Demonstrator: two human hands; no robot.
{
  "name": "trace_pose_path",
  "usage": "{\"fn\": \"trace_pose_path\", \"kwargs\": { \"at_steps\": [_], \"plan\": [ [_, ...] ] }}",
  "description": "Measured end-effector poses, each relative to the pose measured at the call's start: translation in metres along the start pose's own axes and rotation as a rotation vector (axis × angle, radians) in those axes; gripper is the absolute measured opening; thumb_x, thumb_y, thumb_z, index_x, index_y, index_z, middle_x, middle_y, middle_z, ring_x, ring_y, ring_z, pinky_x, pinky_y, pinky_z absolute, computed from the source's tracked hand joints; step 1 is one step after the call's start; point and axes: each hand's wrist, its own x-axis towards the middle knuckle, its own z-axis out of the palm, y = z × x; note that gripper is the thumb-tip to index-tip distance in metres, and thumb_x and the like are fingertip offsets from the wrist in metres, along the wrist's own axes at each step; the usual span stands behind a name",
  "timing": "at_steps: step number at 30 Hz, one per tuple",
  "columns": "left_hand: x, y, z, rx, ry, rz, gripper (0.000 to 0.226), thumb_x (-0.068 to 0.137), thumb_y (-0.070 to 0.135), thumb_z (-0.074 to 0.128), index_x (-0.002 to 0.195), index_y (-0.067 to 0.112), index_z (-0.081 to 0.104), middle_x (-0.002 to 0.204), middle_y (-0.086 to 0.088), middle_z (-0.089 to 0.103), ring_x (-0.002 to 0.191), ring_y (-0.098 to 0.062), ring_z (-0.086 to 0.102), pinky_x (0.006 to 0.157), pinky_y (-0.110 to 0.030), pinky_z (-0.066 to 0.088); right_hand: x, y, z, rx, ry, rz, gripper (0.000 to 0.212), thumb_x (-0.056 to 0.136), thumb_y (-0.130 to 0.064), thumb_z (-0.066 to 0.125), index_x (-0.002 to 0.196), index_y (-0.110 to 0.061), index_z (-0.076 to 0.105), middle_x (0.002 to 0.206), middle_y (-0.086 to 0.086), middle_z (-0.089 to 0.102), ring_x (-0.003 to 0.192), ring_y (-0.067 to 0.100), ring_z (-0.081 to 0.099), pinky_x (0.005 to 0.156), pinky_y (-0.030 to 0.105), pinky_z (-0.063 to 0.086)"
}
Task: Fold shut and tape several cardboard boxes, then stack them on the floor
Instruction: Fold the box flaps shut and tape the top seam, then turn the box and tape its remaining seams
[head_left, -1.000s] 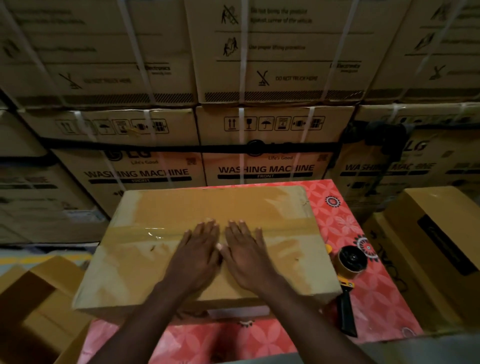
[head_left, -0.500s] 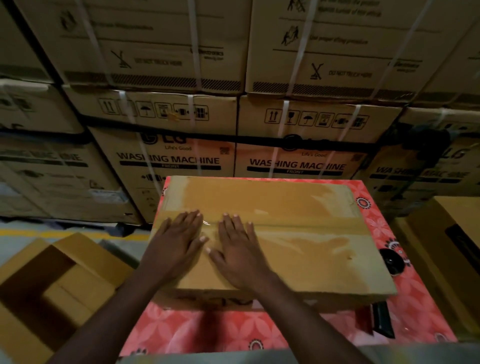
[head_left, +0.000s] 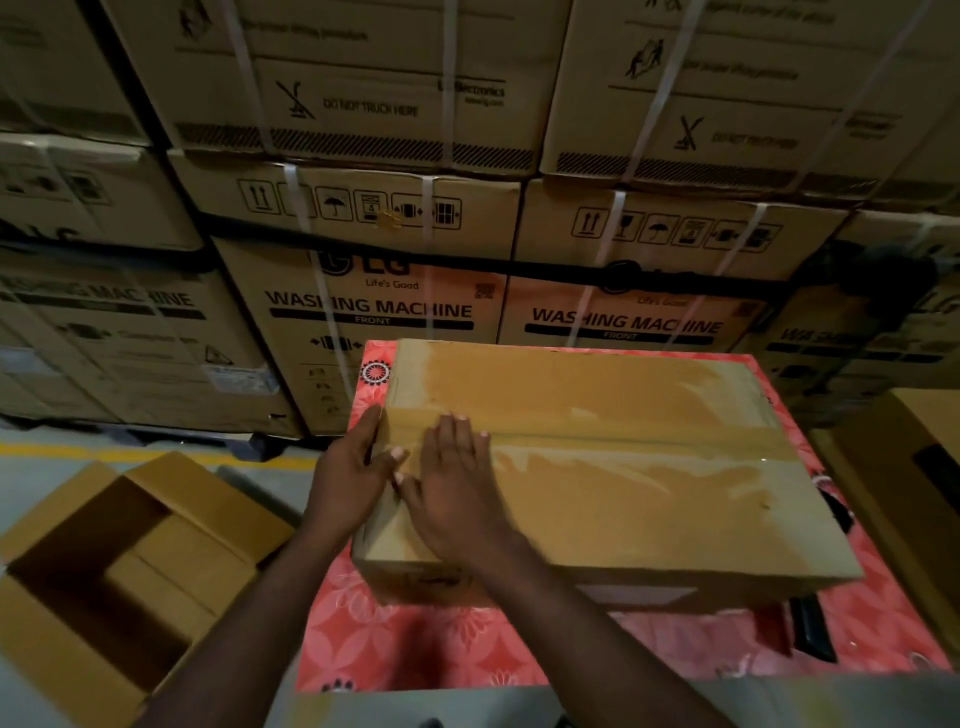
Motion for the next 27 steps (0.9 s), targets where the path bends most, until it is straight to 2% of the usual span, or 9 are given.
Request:
{"fn": "trace_pose_path", "kwargs": {
  "at_steps": [2,5,8,11,15,17,20,23,27],
  "plan": [
    [0.0,-0.007,0.0,-0.132,-0.008,-0.047,0.067,0.095,0.022,0.069,0.155,0.022,0.04,0.151,0.007,0.047,0.139,-0.014,0.047,0.114,-0.042,0.042,0.005,-0.002,-0.005,0.039,-0.023,-0.085,0.077,0.099,-0.049,0.01,0.158,-0.001,0.022,0.167,0.021,0.012,0.156,0.035,0.004,0.125,0.052,-0.002],
    [-0.006,-0.006,0.002,-0.217,-0.026,-0.082,0.055,0.103,0.023,0.057,0.154,0.028,0.039,0.146,0.016,0.045,0.132,-0.008,0.047,0.104,-0.032,0.043,0.011,0.007,-0.009,0.087,0.082,-0.025,0.063,0.106,-0.038,0.034,0.158,-0.004,0.024,0.168,0.016,0.016,0.156,0.03,0.01,0.125,0.048,0.002],
    [-0.008,-0.007,0.007,-0.305,-0.022,-0.088,0.053,0.103,0.021,0.055,0.153,0.031,0.039,0.144,0.019,0.044,0.127,-0.002,0.047,0.097,-0.023,0.042,0.009,0.002,-0.003,-0.019,0.077,0.129,0.073,0.105,-0.046,0.026,0.159,0.001,0.013,0.168,0.021,0.003,0.156,0.034,-0.002,0.125,0.052,-0.003],
    [-0.005,-0.009,0.008,-0.47,-0.015,-0.143,0.048,0.104,0.011,0.051,0.15,0.023,0.045,0.14,0.017,0.05,0.113,0.011,0.053,0.087,-0.008,0.044,0.007,-0.023,0.004,0.018,0.042,0.025,0.072,0.106,-0.043,0.028,0.159,0.003,0.013,0.167,0.025,0.001,0.155,0.038,-0.005,0.125,0.052,-0.005],
    [-0.006,-0.006,0.011,-0.667,-0.066,-0.317,0.027,0.106,0.021,0.044,0.12,0.02,0.068,0.107,0.01,0.075,0.101,-0.006,0.068,0.084,-0.021,0.051,0.002,-0.042,0.01,-0.001,0.056,-0.089,0.071,0.103,-0.034,0.034,0.16,0.001,0.009,0.168,0.021,-0.003,0.156,0.034,-0.009,0.125,0.051,-0.005],
    [-0.005,-0.007,0.008,-0.703,-0.113,-0.373,0.027,0.106,0.027,0.045,0.117,0.02,0.069,0.11,0.003,0.075,0.104,-0.012,0.068,0.088,-0.028,0.049,0.001,-0.043,0.014,0.017,0.064,-0.079,0.078,0.1,-0.04,0.037,0.16,-0.001,0.006,0.169,0.019,-0.007,0.155,0.031,-0.014,0.125,0.05,-0.006],
    [0.018,-0.004,0.001,-0.681,-0.163,-0.427,0.029,0.103,0.029,0.051,0.115,0.011,0.071,0.111,-0.006,0.075,0.106,-0.02,0.069,0.093,-0.035,0.049,0.0,-0.043,0.02,0.016,0.082,-0.073,0.094,0.093,-0.054,0.04,0.161,-0.004,-0.001,0.169,0.015,-0.012,0.154,0.027,-0.02,0.125,0.048,-0.007],
    [0.062,0.006,0.004,-0.489,-0.172,-0.295,0.026,0.092,0.033,0.064,0.105,0.011,0.072,0.1,-0.008,0.075,0.1,-0.03,0.068,0.086,-0.038,0.05,-0.002,-0.043,0.02,-0.007,0.073,-0.081,0.106,0.087,-0.062,0.048,0.161,-0.004,0.0,0.169,0.018,-0.008,0.155,0.029,-0.016,0.125,0.049,-0.005],
    [0.119,0.033,0.013,-0.227,-0.107,-0.152,0.035,0.095,0.033,0.067,0.125,0.014,0.061,0.112,-0.005,0.068,0.095,-0.025,0.067,0.077,-0.035,0.055,-0.004,-0.043,0.011,-0.007,0.035,-0.105,0.109,0.087,-0.062,0.05,0.16,-0.004,-0.005,0.168,0.021,-0.007,0.155,0.033,-0.011,0.125,0.052,-0.002]
  ]
}}
